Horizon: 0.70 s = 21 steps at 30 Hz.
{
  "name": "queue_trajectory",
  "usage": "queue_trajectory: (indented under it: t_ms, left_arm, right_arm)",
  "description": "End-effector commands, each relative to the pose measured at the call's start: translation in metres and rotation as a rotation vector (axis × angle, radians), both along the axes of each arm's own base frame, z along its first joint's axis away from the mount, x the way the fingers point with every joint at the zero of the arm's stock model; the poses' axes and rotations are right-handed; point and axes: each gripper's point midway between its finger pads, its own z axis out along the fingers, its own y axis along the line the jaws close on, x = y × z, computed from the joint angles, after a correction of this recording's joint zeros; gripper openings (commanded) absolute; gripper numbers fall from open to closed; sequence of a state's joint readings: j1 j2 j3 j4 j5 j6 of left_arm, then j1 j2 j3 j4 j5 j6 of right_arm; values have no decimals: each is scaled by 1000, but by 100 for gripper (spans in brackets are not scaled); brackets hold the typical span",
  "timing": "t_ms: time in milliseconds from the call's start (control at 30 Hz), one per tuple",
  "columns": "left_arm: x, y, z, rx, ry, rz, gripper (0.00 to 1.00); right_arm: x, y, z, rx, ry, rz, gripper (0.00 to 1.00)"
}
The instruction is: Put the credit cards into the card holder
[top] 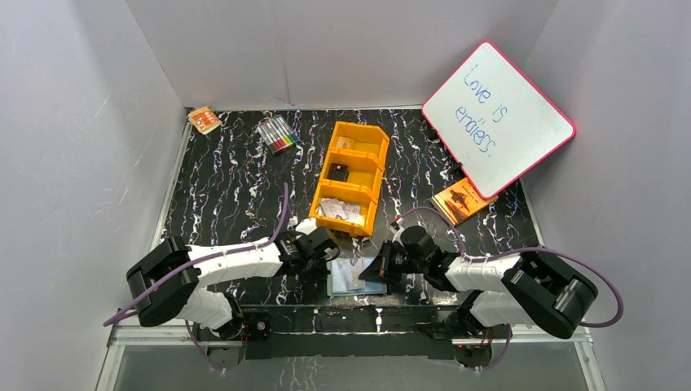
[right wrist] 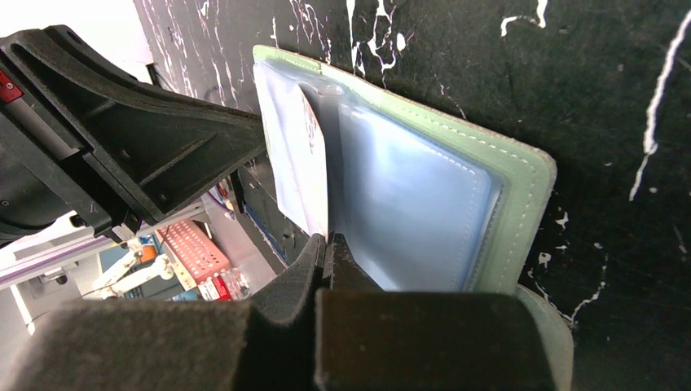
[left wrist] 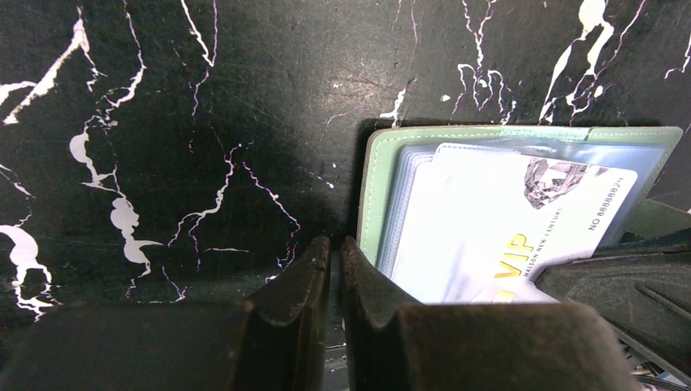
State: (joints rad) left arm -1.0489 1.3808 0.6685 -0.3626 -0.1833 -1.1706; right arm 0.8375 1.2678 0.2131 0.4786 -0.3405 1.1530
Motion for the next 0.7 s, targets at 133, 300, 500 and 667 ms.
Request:
queue_trajectory:
  t_ms: [133, 300, 500, 667]
  left_arm:
    - [-20, 24, -28, 107, 88, -21, 8]
    - [-21, 22, -30, 101, 99, -25, 8]
    - [-23, 21, -31, 92, 106, -26, 7]
    - [-23, 19, -31, 84, 107, -26, 7]
  right_arm:
    - [-1, 4, -7, -3, 14, 30, 0]
    - [-4, 7, -9, 14, 34, 49, 0]
    - [-5, 11, -10, 27, 56, 44, 0]
    - [-4, 18, -7, 30, 51, 60, 0]
